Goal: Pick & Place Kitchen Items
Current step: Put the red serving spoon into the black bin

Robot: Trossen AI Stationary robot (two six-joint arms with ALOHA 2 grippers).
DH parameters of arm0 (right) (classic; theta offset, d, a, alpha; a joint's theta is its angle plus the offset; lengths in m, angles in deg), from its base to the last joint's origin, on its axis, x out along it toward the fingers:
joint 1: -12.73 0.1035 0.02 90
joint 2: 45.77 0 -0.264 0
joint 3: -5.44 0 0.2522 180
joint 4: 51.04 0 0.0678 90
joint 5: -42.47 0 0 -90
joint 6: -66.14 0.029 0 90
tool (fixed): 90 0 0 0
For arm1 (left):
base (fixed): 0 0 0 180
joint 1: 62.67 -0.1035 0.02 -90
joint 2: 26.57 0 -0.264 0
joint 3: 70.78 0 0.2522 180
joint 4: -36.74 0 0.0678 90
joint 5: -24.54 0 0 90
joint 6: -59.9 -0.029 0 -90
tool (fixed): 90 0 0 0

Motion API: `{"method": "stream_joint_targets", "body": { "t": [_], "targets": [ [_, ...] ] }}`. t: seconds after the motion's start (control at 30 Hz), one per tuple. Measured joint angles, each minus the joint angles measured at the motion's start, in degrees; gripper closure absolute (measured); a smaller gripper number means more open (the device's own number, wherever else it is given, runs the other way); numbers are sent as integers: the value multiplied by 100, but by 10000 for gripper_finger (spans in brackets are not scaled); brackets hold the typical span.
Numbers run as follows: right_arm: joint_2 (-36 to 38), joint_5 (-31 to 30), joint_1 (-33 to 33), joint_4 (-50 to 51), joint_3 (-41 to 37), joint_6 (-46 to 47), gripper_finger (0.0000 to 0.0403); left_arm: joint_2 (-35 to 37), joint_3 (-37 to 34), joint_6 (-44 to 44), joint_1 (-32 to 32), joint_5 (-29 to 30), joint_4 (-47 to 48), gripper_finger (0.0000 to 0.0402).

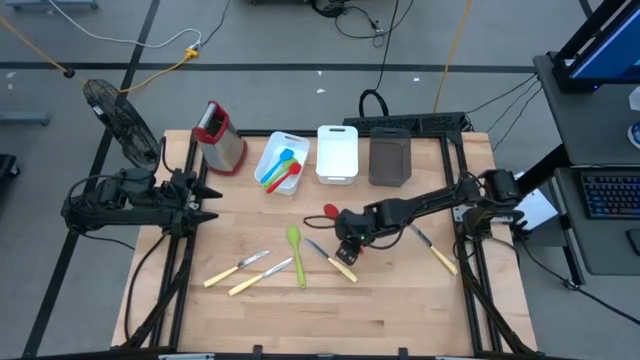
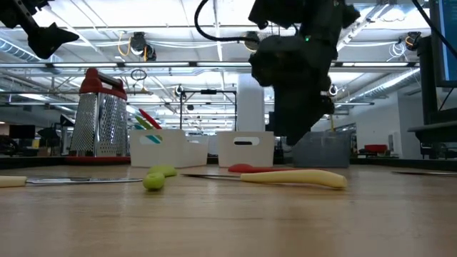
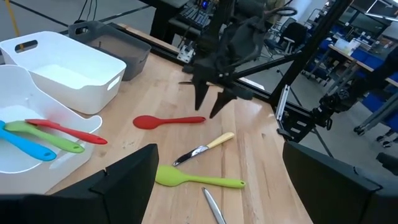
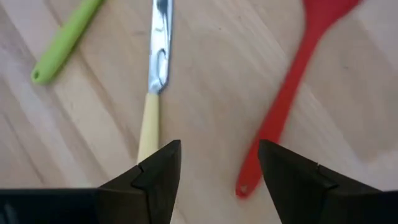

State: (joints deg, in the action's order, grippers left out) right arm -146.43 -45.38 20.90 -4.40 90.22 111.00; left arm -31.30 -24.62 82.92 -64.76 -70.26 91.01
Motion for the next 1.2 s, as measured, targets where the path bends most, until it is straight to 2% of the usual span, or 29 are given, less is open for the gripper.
{"method": "stream_joint_targets", "body": {
  "t": [0.17,0.43,0.53,0.8,1.2],
  "targets": [
    [-67,-500,182,731,504,140,195,-1,0,-11,-2,10,0,50],
    [-477,-392,94,1129,518,458,195,0,0,-6,1,39,0,50],
    [-615,-203,-1,1056,528,458,195,-1,0,19,0,40,-1,50],
    [-1049,-194,-228,940,527,521,195,-2,0,217,1,43,0,50],
    [-1423,-386,-204,864,544,716,195,-2,2,431,-2,39,4,50]
  ]
}}
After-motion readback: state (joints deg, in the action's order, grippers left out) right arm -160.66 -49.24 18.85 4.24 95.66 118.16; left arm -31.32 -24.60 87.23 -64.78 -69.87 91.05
